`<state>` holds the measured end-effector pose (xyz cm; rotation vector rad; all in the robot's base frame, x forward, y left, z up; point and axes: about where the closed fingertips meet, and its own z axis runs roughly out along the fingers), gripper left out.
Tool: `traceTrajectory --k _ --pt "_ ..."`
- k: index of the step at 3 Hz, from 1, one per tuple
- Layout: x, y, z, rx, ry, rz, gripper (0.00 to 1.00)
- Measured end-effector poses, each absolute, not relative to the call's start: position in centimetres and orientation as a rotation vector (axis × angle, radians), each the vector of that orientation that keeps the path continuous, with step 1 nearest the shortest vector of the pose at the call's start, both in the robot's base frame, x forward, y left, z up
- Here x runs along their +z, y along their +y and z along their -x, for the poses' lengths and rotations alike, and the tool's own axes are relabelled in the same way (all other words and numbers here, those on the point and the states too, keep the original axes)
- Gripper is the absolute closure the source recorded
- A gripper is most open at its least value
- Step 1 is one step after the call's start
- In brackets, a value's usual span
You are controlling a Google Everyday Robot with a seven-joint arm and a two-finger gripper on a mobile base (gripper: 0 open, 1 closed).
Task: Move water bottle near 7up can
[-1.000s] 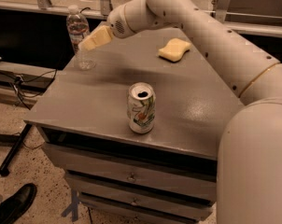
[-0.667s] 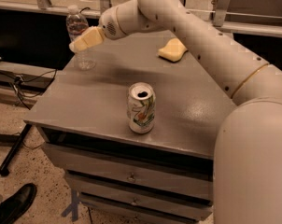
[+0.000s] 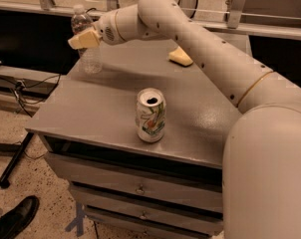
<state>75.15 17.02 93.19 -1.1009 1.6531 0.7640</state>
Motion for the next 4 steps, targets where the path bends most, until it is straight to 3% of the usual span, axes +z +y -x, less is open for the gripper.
traceTrajectory --k 2,3,4 --pt "98.0 10.3 -72.9 0.659 1.593 1.037 0.88" --pt "100.7 2.9 -68.6 0.545 1.593 1.012 1.0" --pt "101.5 -3.3 -64.5 0.469 1.632 0.96 1.0"
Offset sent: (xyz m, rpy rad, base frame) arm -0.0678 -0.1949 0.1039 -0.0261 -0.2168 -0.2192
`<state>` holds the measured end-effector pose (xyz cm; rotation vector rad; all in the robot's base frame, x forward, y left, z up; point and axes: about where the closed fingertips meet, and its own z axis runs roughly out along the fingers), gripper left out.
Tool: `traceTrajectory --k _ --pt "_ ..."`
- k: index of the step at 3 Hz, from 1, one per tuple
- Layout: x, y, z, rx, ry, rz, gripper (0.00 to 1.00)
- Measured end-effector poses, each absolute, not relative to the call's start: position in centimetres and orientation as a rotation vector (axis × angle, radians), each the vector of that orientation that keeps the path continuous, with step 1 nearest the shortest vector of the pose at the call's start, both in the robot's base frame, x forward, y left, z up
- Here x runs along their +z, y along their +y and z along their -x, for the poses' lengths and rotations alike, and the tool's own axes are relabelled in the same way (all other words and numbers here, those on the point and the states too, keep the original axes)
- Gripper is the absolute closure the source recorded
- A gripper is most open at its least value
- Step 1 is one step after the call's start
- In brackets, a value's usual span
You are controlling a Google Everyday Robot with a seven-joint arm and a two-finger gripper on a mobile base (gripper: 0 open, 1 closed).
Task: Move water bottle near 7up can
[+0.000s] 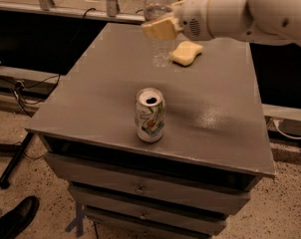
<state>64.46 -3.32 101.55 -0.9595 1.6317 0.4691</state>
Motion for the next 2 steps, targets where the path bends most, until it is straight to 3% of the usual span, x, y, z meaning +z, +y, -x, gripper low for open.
traceTrajectory --k 2 --pt "98.3 -13.2 -58.1 0.422 1.726 0.881 1.0"
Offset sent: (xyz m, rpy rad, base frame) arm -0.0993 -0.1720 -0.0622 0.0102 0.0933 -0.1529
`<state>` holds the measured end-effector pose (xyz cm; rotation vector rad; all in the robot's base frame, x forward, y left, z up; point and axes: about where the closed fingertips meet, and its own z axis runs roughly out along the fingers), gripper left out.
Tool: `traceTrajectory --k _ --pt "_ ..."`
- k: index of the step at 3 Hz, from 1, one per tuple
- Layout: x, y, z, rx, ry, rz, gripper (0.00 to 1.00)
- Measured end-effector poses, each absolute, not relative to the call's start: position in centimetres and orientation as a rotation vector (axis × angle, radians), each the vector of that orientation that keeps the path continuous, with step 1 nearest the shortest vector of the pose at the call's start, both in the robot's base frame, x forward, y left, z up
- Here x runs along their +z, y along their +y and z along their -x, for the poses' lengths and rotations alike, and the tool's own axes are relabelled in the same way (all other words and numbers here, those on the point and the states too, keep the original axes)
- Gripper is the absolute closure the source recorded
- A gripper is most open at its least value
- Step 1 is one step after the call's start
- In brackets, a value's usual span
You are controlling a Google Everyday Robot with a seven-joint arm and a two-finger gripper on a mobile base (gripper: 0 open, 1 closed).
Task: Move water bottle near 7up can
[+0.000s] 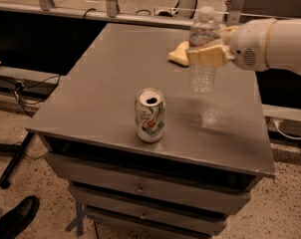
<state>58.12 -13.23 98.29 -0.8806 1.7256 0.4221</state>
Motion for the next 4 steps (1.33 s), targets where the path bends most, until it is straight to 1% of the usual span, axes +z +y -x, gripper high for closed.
traceTrajectory --k 1,2,4 --pt "96.7 -16.4 -56.2 0.452 1.726 0.865 1.0" --pt "94.5 -16.1 -54.0 0.568 1.675 0.914 1.0" --pt "93.6 -10.6 -52.8 0.708 1.57 1.09 1.0"
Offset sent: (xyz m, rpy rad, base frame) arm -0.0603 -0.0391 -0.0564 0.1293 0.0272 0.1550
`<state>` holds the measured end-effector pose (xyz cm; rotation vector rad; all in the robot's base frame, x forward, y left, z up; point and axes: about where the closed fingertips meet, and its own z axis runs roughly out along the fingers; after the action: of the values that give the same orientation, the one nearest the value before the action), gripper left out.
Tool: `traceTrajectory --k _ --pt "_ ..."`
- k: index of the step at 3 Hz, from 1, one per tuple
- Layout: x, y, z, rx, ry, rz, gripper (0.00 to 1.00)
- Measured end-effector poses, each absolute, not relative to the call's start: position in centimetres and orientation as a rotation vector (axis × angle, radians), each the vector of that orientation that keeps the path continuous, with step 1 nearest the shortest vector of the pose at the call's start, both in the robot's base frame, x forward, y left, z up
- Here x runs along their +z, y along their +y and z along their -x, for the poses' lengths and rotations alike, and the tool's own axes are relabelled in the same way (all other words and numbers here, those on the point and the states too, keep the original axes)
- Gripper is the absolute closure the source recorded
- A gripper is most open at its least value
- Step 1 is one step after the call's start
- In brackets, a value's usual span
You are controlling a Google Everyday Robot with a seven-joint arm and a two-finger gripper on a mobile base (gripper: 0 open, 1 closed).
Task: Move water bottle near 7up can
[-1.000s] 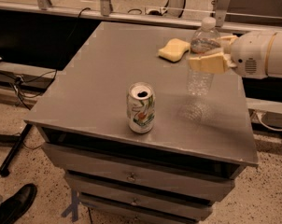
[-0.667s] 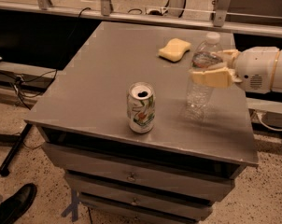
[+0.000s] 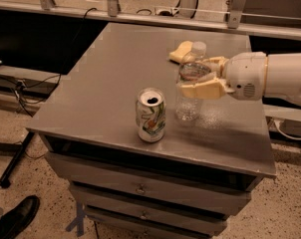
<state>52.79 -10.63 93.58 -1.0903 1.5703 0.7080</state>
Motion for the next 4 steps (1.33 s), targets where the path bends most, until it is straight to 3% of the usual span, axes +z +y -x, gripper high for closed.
traceTrajectory --k 2,4 --pt "92.2 -8.7 -51.8 0.817 1.522 1.208 1.0" --pt "91.5 -8.7 -50.9 0.898 1.52 1.27 0.6"
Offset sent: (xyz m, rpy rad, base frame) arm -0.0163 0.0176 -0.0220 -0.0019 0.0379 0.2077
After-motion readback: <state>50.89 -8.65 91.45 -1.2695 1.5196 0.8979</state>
